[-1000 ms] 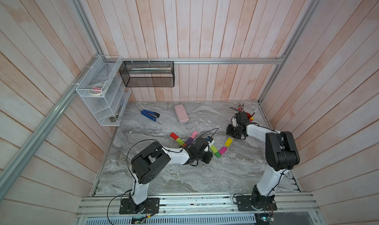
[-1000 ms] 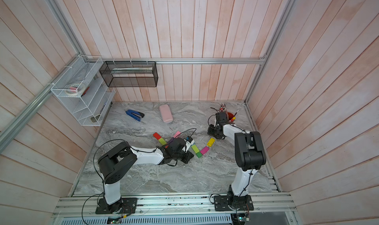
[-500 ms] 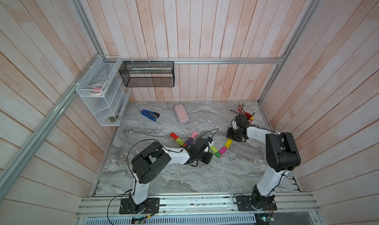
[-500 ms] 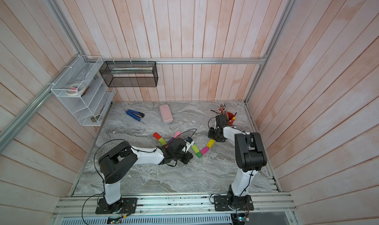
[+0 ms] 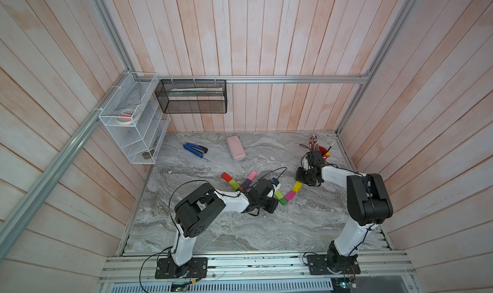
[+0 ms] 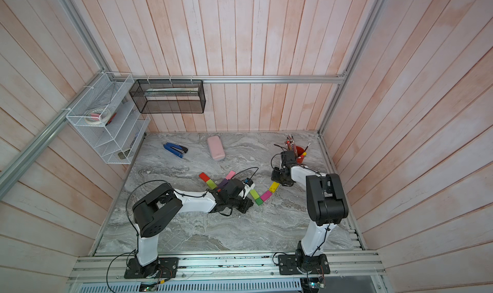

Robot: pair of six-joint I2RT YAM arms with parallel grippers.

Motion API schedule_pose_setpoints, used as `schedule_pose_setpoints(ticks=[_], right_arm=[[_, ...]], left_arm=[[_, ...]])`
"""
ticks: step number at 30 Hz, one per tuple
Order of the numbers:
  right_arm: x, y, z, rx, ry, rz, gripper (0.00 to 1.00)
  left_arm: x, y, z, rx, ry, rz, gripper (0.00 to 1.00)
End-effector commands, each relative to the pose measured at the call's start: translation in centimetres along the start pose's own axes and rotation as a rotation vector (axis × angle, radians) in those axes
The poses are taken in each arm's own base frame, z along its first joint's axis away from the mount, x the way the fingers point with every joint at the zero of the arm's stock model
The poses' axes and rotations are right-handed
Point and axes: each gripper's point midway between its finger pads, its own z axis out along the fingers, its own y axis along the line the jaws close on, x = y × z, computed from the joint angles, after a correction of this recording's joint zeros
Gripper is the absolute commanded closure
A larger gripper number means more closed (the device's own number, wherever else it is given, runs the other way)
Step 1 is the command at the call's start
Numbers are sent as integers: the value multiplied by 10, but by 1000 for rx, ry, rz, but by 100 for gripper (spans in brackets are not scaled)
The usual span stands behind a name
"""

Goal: Assemble the letter v with building blocks
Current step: Assemble the building block at the center of the board.

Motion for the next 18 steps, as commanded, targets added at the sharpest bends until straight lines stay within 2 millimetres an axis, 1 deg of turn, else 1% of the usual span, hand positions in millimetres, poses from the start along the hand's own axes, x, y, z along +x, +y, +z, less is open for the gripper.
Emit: schedule_pose_setpoints(ticks=[1, 9, 18], right_arm=[[10, -9, -3, 40, 15, 12, 89], [12, -11, -7, 45, 11, 14, 89], [21, -13, -10, 49, 14, 26, 89]], left_arm=[[11, 0, 8, 8, 53, 9, 100], [10, -1, 7, 11, 49, 11, 100], [11, -1, 8, 15, 51, 11, 100]])
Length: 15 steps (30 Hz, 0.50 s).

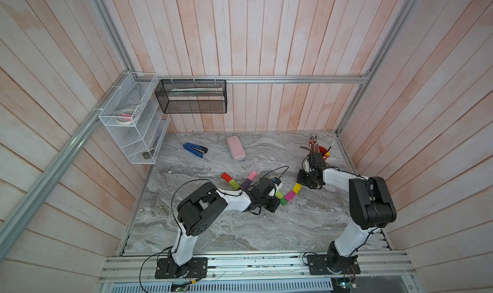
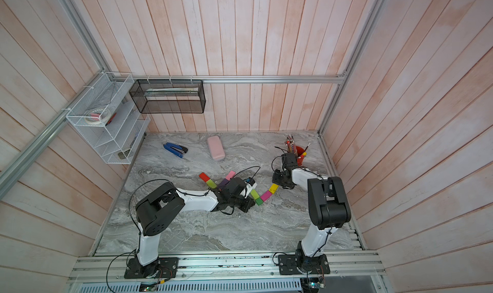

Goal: Assemble the letter v with building blocks
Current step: Assemble the building block at the center of the board.

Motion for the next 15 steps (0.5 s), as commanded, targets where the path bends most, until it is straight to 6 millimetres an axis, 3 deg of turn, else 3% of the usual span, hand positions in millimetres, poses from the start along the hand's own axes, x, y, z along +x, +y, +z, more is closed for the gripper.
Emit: schedule_pose_setpoints(ticks=[1, 15], right_arm=[[8, -6, -3, 30, 10, 20, 89], [-9, -5, -30, 31, -113, 37, 78]], left_arm=[[12, 2, 6, 2, 46, 9, 100], [12, 4, 6, -9, 48, 6, 100]])
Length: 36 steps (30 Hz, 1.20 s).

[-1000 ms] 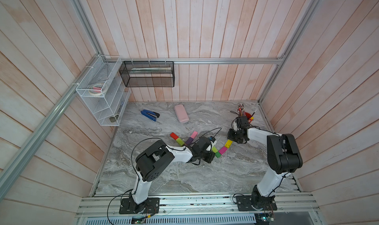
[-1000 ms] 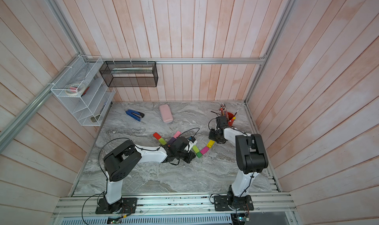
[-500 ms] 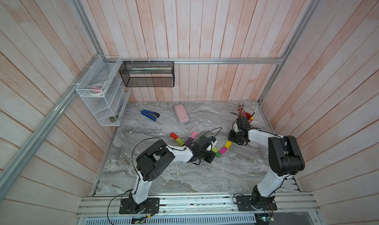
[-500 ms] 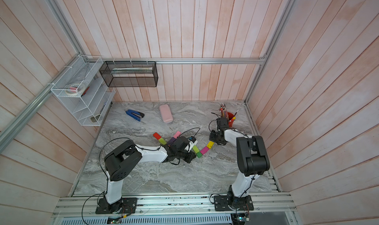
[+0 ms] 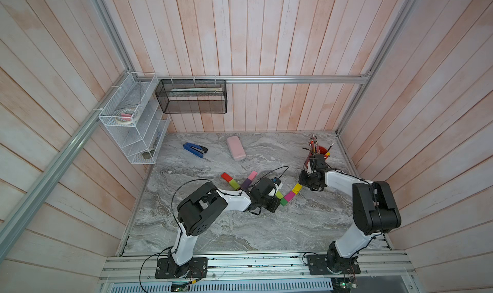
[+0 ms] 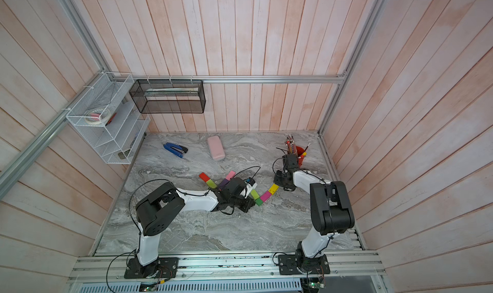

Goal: Assemble the letter v with building blocks
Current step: Assemble the building block at the center of the board, then adjust the building block at the center of the board.

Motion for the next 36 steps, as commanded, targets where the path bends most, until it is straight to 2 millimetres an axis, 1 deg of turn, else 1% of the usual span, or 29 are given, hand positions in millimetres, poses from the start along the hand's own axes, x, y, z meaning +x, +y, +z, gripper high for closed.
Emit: schedule_pose_setpoints(ticks=[1, 3, 5, 8, 11, 13, 16, 20, 27, 28, 29, 32, 36], right_arm=[[-4, 2, -16, -12, -59, 2, 78], [-2, 8, -25, -40, -85, -10, 78], [4, 12, -34, -61, -105, -20, 78], [20, 10, -44, -83, -114, 0, 79], [43, 10, -53, -125, -112, 28, 80], [62, 11, -57, -157, -109, 44, 82], [89, 13, -60, -220, -91, 76, 83], [116, 12, -57, -286, -56, 130, 84], [142, 16, -52, -359, 18, 134, 86], [144, 18, -51, -369, 26, 136, 86], [148, 18, -51, -375, 33, 137, 86], [150, 19, -50, -390, 41, 140, 86], [149, 20, -49, -388, 43, 134, 87]], left_arm=[[11, 5, 5, -17, 42, 5, 100], [10, 5, 0, -27, 22, 5, 100], [9, 5, -6, -31, -3, 7, 100], [7, 3, -16, -27, -43, 15, 100], [6, 0, -22, -23, -68, 26, 100], [7, -2, -22, -19, -69, 29, 100], [10, -3, -16, -19, -46, 26, 100], [11, -1, -10, -37, -23, 24, 100], [11, 8, 2, -80, 19, 6, 100], [18, -5, 7, -67, 37, 27, 100], [18, -5, 9, -72, 43, 25, 100], [19, -4, 13, -80, 54, 22, 100], [19, -2, 17, -94, 70, 20, 100]])
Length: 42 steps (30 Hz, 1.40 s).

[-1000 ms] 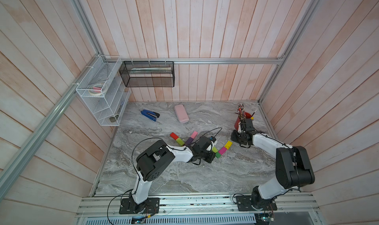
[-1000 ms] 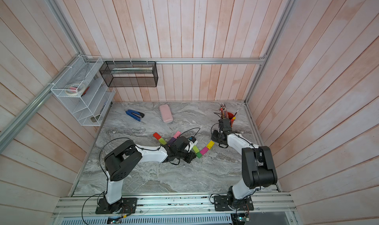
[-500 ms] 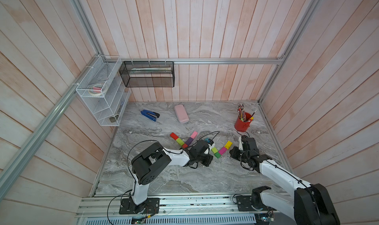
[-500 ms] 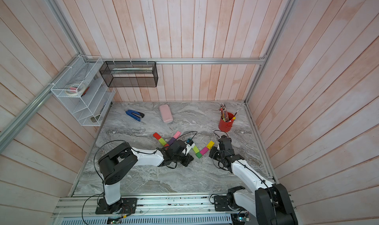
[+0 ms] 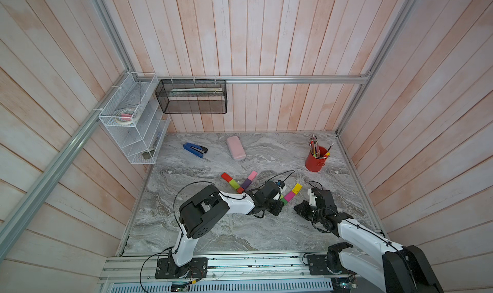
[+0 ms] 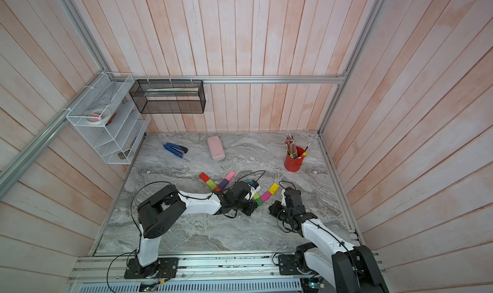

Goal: Assemble the letter v with building blocks
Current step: Adjust the building block at the center of the board.

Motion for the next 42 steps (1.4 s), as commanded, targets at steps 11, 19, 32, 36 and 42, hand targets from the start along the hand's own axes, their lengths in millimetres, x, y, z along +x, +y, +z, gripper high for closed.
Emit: schedule_pose_setpoints(ticks=[11, 19, 32, 36, 42], right_arm=[[3, 5, 5, -28, 23, -3, 87], [6, 6, 9, -37, 42, -11, 87], [6, 14, 13, -54, 60, -26, 87], [6, 16, 15, -56, 66, -30, 87], [7, 18, 18, -59, 74, -29, 87]], left_arm=[[16, 19, 0, -94, 35, -35, 100], [18, 25, 7, -125, 62, -48, 100], [13, 31, -8, -162, 6, -64, 100], [11, 26, -21, -133, -52, -53, 100], [11, 23, -22, -117, -59, -45, 100]])
